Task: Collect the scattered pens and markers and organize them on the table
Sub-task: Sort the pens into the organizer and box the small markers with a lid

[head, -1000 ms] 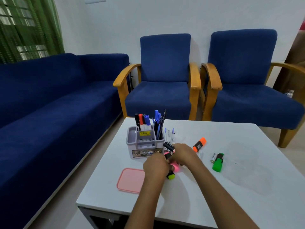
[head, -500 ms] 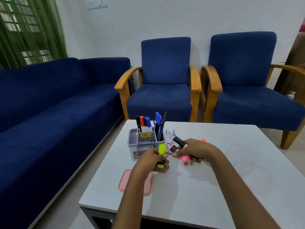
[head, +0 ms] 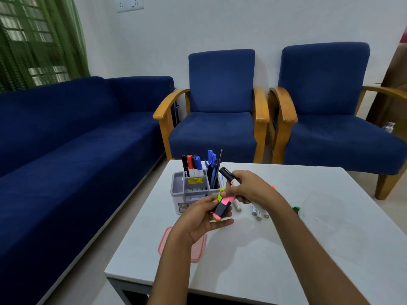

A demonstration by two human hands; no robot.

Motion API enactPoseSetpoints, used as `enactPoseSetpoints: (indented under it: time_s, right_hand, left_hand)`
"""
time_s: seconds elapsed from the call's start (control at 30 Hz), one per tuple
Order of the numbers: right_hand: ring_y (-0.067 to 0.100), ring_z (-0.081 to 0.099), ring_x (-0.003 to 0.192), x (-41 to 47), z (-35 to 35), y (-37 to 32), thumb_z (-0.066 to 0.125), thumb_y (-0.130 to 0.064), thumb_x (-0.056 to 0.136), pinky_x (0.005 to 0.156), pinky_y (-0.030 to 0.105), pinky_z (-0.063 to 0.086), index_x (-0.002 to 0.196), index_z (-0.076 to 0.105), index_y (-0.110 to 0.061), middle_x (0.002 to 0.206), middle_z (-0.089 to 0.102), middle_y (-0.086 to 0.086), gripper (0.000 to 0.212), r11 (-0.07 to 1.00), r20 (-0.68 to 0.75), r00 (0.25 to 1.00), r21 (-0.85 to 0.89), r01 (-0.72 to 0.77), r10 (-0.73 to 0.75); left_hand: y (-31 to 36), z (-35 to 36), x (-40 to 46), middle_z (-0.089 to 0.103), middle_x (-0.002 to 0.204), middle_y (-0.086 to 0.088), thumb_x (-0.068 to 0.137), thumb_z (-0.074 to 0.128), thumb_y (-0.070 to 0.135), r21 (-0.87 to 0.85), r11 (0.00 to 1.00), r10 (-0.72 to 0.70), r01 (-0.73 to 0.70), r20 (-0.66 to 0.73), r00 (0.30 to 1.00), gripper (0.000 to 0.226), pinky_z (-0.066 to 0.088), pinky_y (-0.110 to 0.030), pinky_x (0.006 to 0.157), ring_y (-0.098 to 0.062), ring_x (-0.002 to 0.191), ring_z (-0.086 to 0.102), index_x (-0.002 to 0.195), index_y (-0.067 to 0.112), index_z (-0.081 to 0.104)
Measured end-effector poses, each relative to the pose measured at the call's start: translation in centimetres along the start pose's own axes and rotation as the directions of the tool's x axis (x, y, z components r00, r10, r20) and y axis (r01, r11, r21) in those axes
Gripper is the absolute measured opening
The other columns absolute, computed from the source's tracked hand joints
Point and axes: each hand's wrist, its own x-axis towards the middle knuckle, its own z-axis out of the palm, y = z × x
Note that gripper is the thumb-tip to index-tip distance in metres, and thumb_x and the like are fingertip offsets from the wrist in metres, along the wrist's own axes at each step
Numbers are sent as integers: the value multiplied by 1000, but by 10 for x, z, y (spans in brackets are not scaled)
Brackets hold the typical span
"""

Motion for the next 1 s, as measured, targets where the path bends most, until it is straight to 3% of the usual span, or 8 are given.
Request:
enactPoseSetpoints:
  time_s: [0.17, 0.27, 0.37, 0.5, 0.63, 0.77, 0.9, 1.0]
  right_hand:
    - [11, 54, 56, 3, 5, -22, 76, -12, 78, 48, 20, 45, 92, 56, -15, 71, 60, 1, 25, 968, -19, 987, 194, 161, -161]
    - [8, 52, 53, 9, 6, -42, 73, -8, 80, 50, 21, 44, 96, 58, -10, 70, 60, 0, 22, 928, -126, 963, 264, 264, -238]
    - [7, 52, 53, 25, 17, -64, 69, -8, 84, 47, 18, 43, 98, 56, -8, 74, 61, 2, 19, 895, -258, 926, 282, 345, -276]
    - [16, 64, 71, 51, 44, -84, 60, -11, 91, 54, 20, 52, 100, 47, -13, 94, 64, 9, 16, 935, -264, 918, 119, 334, -295]
    - [32, 67, 88, 75, 66, -85, 59, -7, 90, 76, 44, 58, 104, 44, -9, 102, 64, 18, 20, 953, -154, 948, -161, 255, -280]
    - [28, 60, 86, 84, 80, -86, 57, -3, 87, 77, 40, 55, 111, 47, -6, 104, 61, 17, 26, 902, -124, 945, -357, 243, -304]
    - [22, 55, 87, 86, 97, -76, 51, -7, 91, 74, 34, 47, 110, 53, -7, 106, 61, 12, 19, 862, -163, 916, -430, 268, -367]
    - [23, 59, 98, 89, 112, -62, 49, -11, 94, 78, 32, 49, 121, 54, -12, 117, 56, 5, 27, 856, -195, 903, -442, 268, -384]
  left_hand:
    - [24, -11, -8, 70, 92, -11, 91, 56, 7, 278, 939, 247, -201, -143, 958, 10, 55, -38, 83, -24, 84, 67, 99, 9, 63]
    - [57, -25, -15, 70, 83, 0, 87, 61, 5, 395, 834, 500, -386, -243, 832, 13, 53, -21, 67, -10, 72, 65, 100, 10, 62]
    - [89, -52, 2, 66, 90, -7, 83, 66, 5, 525, 749, 615, -405, -323, 719, 15, 49, -29, 76, -16, 81, 60, 97, 10, 64]
    - [104, -82, 35, 68, 95, -14, 78, 70, 5, 678, 689, 569, -256, -286, 771, 20, 51, -46, 85, -27, 88, 63, 96, 9, 62]
    - [106, -89, 48, 67, 94, -9, 81, 67, 3, 839, 501, 574, -213, -137, 807, 21, 53, -38, 76, -24, 87, 63, 96, 16, 60]
    - [108, -91, 53, 66, 89, -13, 83, 61, 1, 925, 333, 558, -181, -39, 829, 16, 47, -39, 71, -31, 84, 59, 88, 16, 61]
    - [103, -95, 55, 60, 88, -7, 85, 56, -5, 895, 409, 530, -178, -74, 845, 21, 42, -22, 65, -22, 81, 53, 98, 8, 66]
    - [98, -98, 57, 58, 90, 1, 91, 51, 0, 861, 487, 518, -149, -147, 843, 25, 38, -11, 61, -17, 85, 55, 109, 16, 60]
